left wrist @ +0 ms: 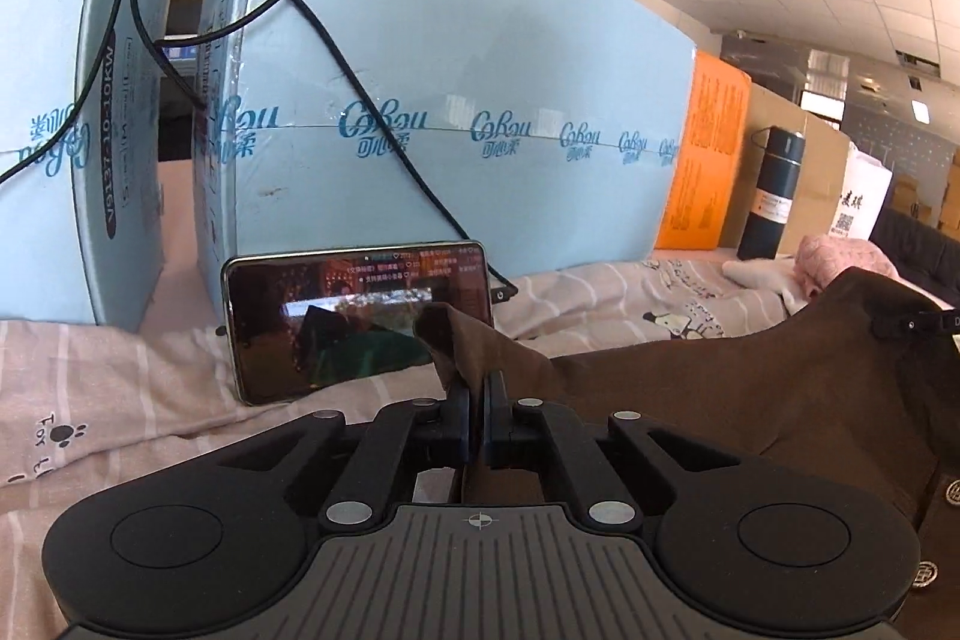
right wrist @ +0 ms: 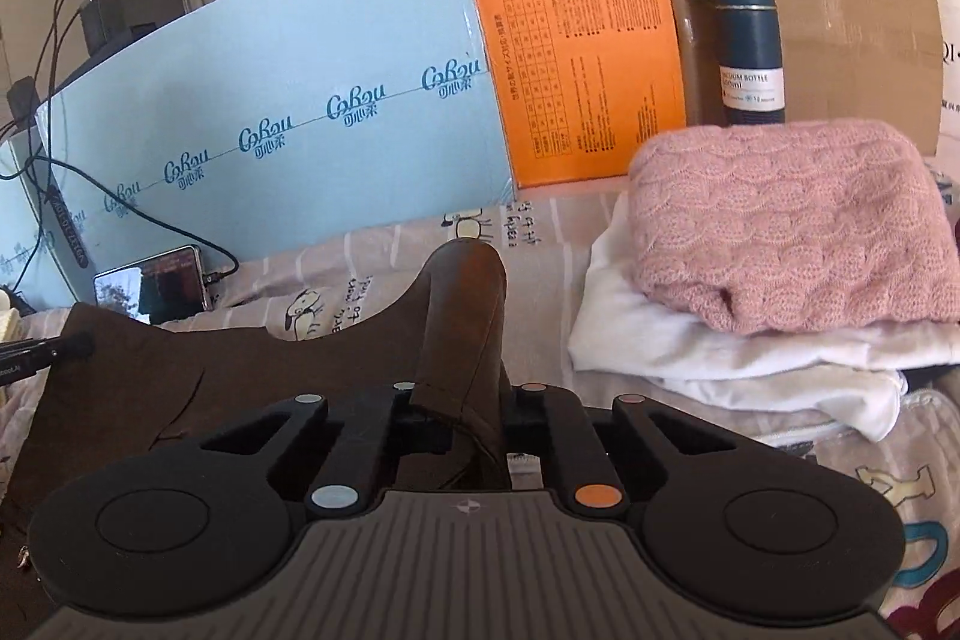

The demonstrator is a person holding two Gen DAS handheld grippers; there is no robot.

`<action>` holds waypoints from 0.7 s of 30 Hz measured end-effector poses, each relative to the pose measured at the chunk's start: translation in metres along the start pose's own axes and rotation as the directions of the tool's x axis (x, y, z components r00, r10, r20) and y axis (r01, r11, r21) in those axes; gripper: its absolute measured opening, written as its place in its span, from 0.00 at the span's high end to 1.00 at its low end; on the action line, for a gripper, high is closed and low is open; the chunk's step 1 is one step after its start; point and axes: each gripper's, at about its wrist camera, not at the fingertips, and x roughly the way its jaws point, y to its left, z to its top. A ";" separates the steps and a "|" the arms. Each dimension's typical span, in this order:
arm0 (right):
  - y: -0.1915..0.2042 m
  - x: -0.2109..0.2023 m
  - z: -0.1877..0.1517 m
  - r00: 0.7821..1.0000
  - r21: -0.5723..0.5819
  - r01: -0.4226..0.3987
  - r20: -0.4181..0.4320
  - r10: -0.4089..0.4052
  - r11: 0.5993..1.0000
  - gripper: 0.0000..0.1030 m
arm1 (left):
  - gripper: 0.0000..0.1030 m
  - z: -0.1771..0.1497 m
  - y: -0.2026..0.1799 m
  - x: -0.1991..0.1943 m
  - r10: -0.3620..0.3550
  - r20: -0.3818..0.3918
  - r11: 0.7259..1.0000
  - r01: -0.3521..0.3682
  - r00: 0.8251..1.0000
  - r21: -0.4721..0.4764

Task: Fold clothes

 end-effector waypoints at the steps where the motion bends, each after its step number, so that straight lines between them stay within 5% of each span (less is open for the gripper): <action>1: 0.001 0.002 0.007 1.000 -0.018 0.006 0.003 -0.006 1.000 0.91 | 0.98 0.001 0.001 0.003 0.004 -0.008 1.000 -0.004 1.000 -0.002; 6: -0.004 0.025 0.014 0.995 -0.106 0.039 -0.090 -0.049 0.994 0.86 | 0.88 -0.006 0.006 0.021 0.034 -0.119 0.999 -0.036 0.992 -0.015; 9: -0.010 0.038 0.000 0.983 -0.102 0.089 -0.152 -0.104 0.991 0.55 | 0.67 -0.009 0.011 0.016 0.065 -0.147 0.997 -0.069 0.987 -0.024; 13: -0.013 0.020 0.000 0.990 -0.072 0.110 -0.079 -0.116 0.991 0.31 | 0.41 -0.013 0.012 -0.014 0.074 -0.151 0.997 -0.078 0.986 -0.020; 16: 0.004 -0.003 0.007 0.992 -0.116 0.128 0.004 -0.128 0.985 0.26 | 0.39 -0.021 0.011 -0.048 0.039 -0.134 0.998 -0.046 0.990 -0.046; 18: 0.022 -0.016 0.008 0.996 -0.157 0.083 0.038 -0.078 0.984 0.25 | 0.38 -0.030 0.009 -0.071 0.006 -0.125 0.998 -0.014 0.992 -0.064; 21: 0.050 -0.024 0.002 0.990 -0.196 -0.141 -0.006 0.143 0.970 0.18 | 0.34 -0.051 0.004 -0.095 -0.046 -0.149 0.996 0.033 0.988 -0.087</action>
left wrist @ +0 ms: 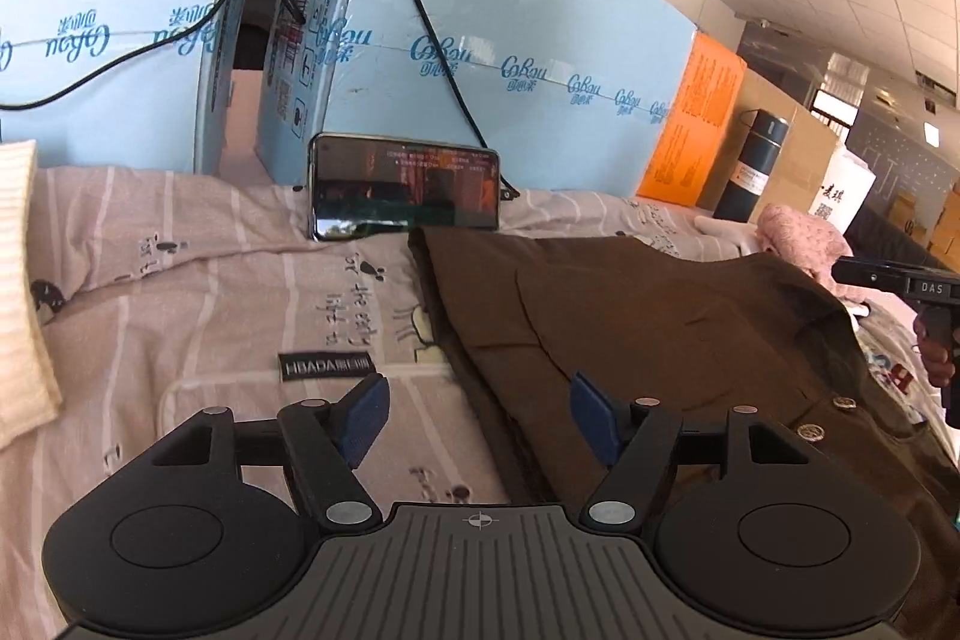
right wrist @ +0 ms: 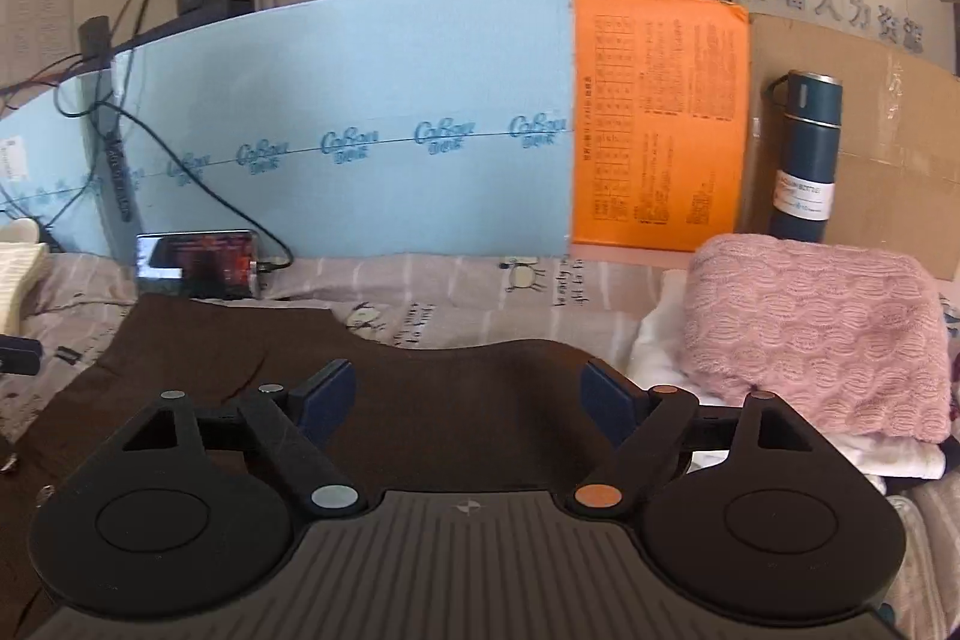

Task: Fold clothes

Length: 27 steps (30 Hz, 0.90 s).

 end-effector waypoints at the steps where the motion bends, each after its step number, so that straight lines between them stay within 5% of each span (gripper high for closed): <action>1: 0.011 0.001 -0.001 0.996 -0.015 -0.091 -0.012 0.091 0.996 0.17 | 0.34 -0.008 -0.001 -0.007 -0.017 -0.009 1.000 0.017 1.000 -0.006; 5: 0.053 0.019 -0.012 0.949 -0.076 -0.306 -0.107 0.297 0.949 0.17 | 0.34 -0.031 -0.015 -0.017 -0.057 -0.043 0.998 0.058 0.997 0.011; 11: 0.085 0.054 -0.039 0.885 -0.072 -0.402 -0.285 0.367 0.913 0.17 | 0.35 -0.043 -0.035 -0.029 -0.135 -0.025 0.988 0.136 0.991 0.067; 15: 0.089 0.039 -0.048 0.890 -0.097 -0.411 -0.256 0.376 0.907 0.16 | 0.44 -0.046 -0.040 -0.028 -0.171 -0.027 0.981 0.173 0.985 0.085; 17: 0.082 0.022 -0.051 0.900 -0.101 -0.404 -0.224 0.375 0.909 0.16 | 0.80 -0.048 -0.045 -0.026 -0.146 -0.039 0.982 0.149 0.989 0.112; 20: 0.068 -0.005 -0.061 0.927 -0.115 -0.347 -0.188 0.323 0.931 0.15 | 0.96 -0.048 -0.052 -0.028 -0.149 -0.021 0.977 0.151 0.989 0.150; 27: 0.012 -0.041 -0.091 0.973 0.022 -0.187 -0.131 0.188 0.982 0.12 | 0.98 -0.033 -0.081 -0.031 -0.192 0.094 0.960 0.167 0.977 0.227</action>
